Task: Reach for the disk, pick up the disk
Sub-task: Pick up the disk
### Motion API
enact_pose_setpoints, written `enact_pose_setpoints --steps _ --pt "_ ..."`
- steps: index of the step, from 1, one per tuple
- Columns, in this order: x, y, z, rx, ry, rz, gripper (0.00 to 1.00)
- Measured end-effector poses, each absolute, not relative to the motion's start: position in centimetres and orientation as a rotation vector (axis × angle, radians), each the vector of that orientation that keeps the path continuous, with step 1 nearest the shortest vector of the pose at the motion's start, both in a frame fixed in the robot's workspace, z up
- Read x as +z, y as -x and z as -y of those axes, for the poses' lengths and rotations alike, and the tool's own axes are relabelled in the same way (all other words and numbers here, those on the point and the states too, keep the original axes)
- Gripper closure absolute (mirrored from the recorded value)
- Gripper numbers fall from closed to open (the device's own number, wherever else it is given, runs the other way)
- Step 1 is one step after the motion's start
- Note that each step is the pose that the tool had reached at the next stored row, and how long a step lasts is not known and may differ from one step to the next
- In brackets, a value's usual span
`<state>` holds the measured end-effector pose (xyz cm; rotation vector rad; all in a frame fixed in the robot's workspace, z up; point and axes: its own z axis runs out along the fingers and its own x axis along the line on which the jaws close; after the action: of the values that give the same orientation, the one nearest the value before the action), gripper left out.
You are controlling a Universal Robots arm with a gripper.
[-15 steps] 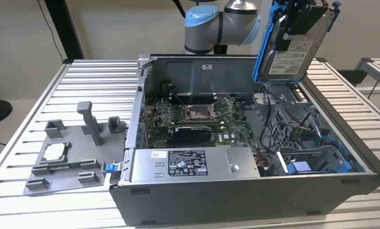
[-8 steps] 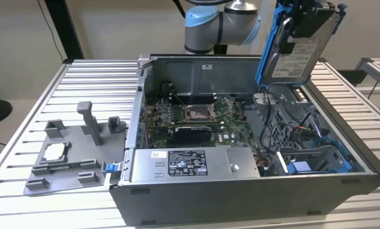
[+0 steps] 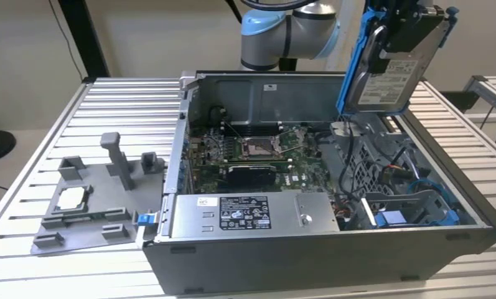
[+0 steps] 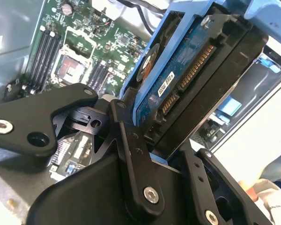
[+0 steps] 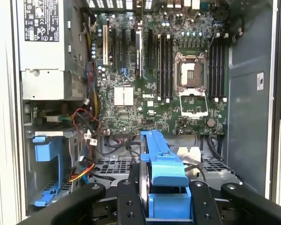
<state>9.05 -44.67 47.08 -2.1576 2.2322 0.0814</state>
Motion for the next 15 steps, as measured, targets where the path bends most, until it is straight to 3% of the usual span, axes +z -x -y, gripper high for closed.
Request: enact_pose_setpoints --steps 15 --pt "47.0 -9.3 46.3 0.081 2.158 -2.232 1.0"
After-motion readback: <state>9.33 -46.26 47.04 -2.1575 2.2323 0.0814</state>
